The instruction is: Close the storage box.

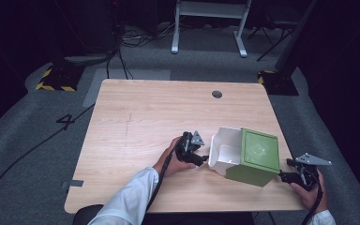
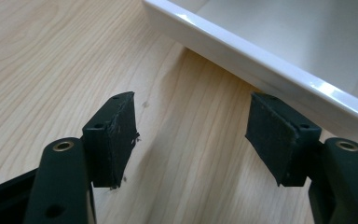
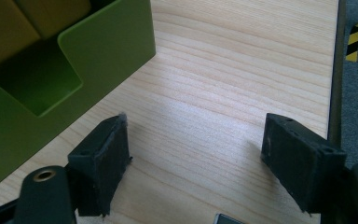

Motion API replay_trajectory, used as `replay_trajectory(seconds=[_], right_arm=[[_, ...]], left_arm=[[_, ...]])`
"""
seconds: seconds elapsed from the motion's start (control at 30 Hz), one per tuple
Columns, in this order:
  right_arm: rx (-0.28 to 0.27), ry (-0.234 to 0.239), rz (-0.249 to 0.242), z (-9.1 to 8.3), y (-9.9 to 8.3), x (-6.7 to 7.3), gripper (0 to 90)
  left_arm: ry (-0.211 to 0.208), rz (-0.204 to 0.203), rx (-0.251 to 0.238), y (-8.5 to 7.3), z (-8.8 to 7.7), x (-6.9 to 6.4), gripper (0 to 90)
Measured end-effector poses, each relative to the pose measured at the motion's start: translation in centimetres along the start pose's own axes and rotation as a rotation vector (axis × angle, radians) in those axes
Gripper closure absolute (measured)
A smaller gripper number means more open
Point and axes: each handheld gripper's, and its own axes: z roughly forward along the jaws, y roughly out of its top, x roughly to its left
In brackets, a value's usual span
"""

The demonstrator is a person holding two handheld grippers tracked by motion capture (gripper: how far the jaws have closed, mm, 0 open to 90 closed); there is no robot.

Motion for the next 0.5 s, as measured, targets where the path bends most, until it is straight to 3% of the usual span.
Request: replay_trajectory(seconds=[0.03,0.17,0.5], right_arm=[[0.0,0.0,0.0,0.0,0.0,0.0,23.1],[0.0,0.0,0.0,0.0,0.0,0.0,23.1],[0.0,0.0,0.0,0.0,0.0,0.0,23.1]], left_arm=[[-0.006,0.024,0.013,0.3,0.5,-0.3,33.2],[-0.011,0.042,0.021,0.7,1.4,-1.0,33.7],[-0.011,0.059,0.008,1.4,1.7,-1.4,33.9]])
